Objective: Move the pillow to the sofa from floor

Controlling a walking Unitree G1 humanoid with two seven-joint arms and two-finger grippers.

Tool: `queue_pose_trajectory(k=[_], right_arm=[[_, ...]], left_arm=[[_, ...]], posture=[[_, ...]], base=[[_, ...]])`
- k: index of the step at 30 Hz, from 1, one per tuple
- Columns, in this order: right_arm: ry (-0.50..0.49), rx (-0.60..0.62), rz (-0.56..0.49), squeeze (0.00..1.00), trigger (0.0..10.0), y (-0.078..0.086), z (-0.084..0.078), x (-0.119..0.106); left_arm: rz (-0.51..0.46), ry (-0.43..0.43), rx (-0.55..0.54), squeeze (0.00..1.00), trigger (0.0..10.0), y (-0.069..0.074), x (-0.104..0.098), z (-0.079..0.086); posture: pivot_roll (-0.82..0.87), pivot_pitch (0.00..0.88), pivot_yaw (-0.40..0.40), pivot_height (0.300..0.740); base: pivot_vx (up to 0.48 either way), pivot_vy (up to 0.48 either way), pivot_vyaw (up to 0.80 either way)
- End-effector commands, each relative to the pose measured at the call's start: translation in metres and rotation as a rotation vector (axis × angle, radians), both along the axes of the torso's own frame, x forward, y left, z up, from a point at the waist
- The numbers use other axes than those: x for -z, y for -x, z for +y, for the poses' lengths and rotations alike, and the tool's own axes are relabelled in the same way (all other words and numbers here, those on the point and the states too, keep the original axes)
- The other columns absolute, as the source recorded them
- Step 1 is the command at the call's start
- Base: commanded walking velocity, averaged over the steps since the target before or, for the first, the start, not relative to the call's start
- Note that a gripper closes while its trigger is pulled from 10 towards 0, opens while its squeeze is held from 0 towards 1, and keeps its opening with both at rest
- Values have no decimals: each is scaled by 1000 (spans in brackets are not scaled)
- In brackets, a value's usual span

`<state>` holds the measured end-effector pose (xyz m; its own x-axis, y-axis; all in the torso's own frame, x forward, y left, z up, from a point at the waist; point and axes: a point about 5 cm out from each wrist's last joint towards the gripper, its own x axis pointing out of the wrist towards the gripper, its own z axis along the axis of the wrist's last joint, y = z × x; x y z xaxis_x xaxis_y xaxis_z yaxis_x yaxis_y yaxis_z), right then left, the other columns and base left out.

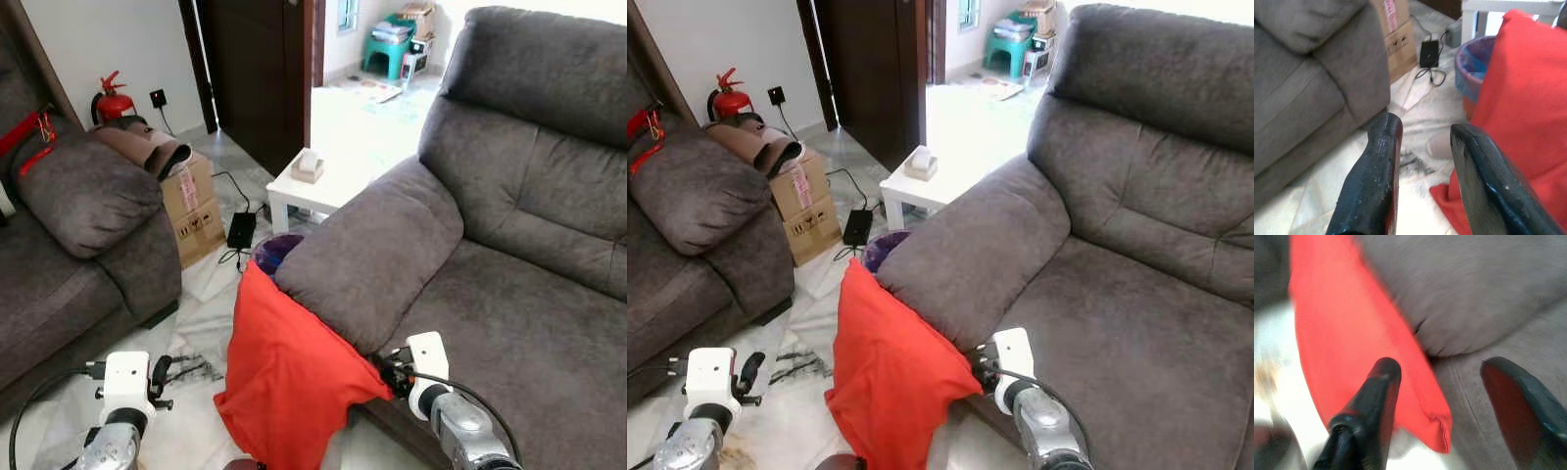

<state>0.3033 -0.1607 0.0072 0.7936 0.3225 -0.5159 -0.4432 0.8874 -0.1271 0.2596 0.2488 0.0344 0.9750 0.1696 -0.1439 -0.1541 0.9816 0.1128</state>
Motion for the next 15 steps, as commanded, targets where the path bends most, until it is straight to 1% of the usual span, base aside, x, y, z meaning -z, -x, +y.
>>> queue_pose_trajectory(k=[1,3,4,5,7,10,11,12,15], right_arm=[[129,-129,-28,1000,10000,-5,3,-6],[236,-244,-21,1000,10000,-5,4,-6],[266,-283,-11,1000,10000,-4,4,-5],[266,-283,-11,1000,10000,-4,4,-5],[293,-326,1,1000,10000,-6,6,-7],[340,-335,-11,1000,10000,-9,8,-9],[340,-335,-11,1000,10000,-9,8,-9],[364,-345,-9,1000,10000,-10,7,-9],[369,-316,-9,1000,10000,-12,4,-11]], left_arm=[[-40,-23,30,0,10000,-8,-15,2],[-61,-53,74,0,10000,-11,-25,0],[-66,-67,90,0,10000,-12,-29,0],[-66,-67,90,0,10000,-12,-29,0],[-90,-73,101,0,10000,-15,-41,4],[-126,-72,100,0,10000,-14,-57,8],[-126,-72,100,0,10000,-14,-57,8],[-133,-67,101,0,10000,-12,-61,7],[-139,-62,108,0,10000,-9,-67,3]], posture=[[191,161,29,640],[199,179,30,640],[199,179,30,640],[199,179,30,640],[227,198,32,640],[246,222,36,640],[246,222,36,640],[260,234,37,640],[268,238,38,640]], base=[[0,0,0],[0,0,0],[0,0,0],[0,0,0],[0,0,0],[0,0,0],[0,0,0],[0,0,0],[0,0,0]])
